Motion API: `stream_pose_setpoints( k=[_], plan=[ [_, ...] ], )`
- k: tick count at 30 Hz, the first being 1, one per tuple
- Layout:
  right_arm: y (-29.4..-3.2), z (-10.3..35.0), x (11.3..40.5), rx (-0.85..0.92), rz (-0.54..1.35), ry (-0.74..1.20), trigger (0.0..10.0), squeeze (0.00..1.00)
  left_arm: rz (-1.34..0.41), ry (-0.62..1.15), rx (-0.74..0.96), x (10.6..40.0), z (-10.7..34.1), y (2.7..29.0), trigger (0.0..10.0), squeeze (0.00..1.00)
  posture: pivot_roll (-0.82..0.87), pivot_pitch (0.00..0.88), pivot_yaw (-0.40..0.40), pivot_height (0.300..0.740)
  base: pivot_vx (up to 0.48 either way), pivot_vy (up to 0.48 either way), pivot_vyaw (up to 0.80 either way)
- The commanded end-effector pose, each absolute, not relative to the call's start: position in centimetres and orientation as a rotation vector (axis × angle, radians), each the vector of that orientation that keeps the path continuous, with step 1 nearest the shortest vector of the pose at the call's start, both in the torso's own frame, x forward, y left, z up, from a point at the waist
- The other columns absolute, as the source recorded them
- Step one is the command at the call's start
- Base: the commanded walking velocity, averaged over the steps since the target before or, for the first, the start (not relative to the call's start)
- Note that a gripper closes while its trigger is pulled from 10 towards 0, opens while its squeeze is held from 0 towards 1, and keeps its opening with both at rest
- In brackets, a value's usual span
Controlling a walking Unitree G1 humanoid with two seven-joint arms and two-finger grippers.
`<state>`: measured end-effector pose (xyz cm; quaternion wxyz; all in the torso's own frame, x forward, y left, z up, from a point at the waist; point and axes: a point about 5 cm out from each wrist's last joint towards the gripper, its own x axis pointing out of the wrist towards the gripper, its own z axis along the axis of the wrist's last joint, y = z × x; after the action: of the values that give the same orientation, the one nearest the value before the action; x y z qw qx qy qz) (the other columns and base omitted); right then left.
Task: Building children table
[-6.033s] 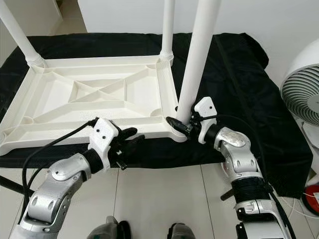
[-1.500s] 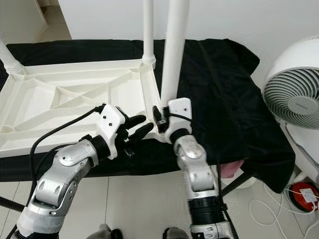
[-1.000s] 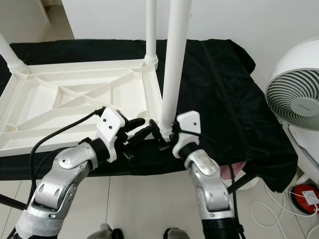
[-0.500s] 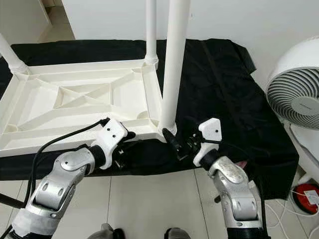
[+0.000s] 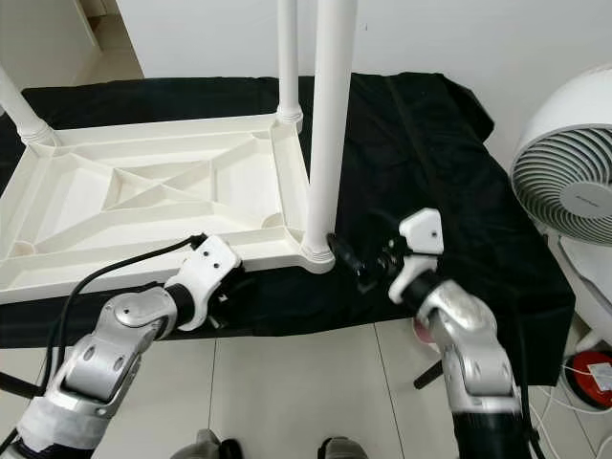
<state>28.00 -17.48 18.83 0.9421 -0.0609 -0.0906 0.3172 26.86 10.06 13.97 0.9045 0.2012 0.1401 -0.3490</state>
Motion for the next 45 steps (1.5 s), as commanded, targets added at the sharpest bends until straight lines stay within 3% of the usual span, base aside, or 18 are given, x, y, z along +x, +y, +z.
stream_pose_setpoints(
  k=[1,5,16,29,45],
  plan=[
    [-16.7,18.3,28.1,-0.111,0.687,-0.172,10.0,0.00,-0.627,0.300,0.442,26.7,13.8,10.4,10.0,0.00,-0.12,0.095,0.075,0.740,0.000,0.000,0.00],
    [-15.4,18.0,28.6,-0.146,0.759,-0.161,10.0,0.00,-0.595,0.344,0.451,26.2,13.6,10.8,10.0,0.00,-0.10,0.095,0.067,0.740,0.000,0.000,0.00],
    [-15.9,17.9,30.2,-0.152,0.796,-0.135,10.0,0.00,-0.459,0.431,0.480,26.0,13.3,13.1,10.0,0.00,-0.09,0.093,0.060,0.740,0.000,0.000,0.00],
    [-13.7,17.5,32.1,-0.145,0.872,-0.121,10.0,0.00,-0.227,0.397,0.443,28.7,15.1,13.9,10.0,0.00,-0.09,0.102,0.062,0.740,0.000,0.000,0.00],
    [-12.1,17.0,29.6,-0.111,1.051,-0.088,10.0,0.00,-0.026,0.417,0.390,31.2,14.9,14.8,10.0,0.00,-0.10,0.094,0.053,0.740,0.000,0.000,0.00]
  ],
)
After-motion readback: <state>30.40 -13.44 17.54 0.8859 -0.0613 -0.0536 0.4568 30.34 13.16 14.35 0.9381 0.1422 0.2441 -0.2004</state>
